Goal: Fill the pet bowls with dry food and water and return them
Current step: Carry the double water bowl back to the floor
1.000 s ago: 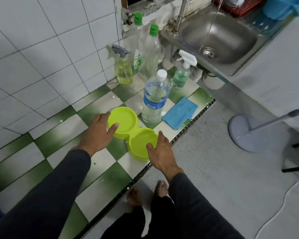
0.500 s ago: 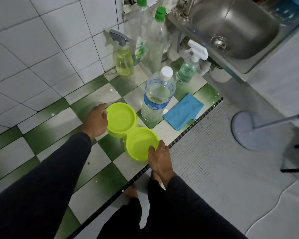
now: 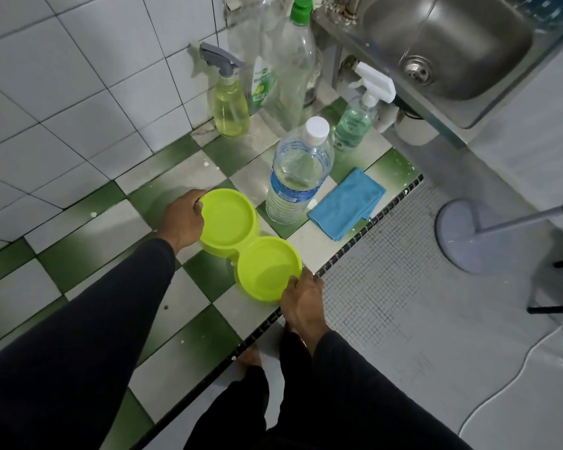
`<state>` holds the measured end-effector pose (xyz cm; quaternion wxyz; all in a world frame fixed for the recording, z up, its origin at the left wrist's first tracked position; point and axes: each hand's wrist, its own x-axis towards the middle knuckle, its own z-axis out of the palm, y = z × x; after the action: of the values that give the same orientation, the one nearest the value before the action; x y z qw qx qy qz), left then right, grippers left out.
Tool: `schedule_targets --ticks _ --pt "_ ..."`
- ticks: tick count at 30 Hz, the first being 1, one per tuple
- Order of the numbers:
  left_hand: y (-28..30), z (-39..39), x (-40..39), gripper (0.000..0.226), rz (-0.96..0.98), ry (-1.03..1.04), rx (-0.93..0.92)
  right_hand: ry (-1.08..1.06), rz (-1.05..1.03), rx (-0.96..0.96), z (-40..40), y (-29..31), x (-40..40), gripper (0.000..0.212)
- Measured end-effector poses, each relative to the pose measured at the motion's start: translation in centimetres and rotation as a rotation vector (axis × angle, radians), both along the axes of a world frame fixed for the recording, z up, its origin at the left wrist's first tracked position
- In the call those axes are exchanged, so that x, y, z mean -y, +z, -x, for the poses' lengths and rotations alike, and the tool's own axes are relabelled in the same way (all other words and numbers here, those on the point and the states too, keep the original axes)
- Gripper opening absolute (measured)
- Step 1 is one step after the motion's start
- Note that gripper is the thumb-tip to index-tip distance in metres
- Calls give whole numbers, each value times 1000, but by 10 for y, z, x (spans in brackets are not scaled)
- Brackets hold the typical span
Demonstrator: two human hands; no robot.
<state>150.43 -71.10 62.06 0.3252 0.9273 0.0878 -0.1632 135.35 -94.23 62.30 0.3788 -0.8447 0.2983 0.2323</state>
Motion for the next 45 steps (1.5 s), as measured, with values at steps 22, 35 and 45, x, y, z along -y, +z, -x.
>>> schedule_targets --ticks 22,35,45 --pt "33 39 -18 18 289 169 60 -183 -94 265 -15 36 19 31" --pt "72 86 -19 21 607 529 140 -260 -225 512 -25 71 11 37" --pt "96 112 -24 29 766 728 250 -383 -353 554 -33 93 -13 33"
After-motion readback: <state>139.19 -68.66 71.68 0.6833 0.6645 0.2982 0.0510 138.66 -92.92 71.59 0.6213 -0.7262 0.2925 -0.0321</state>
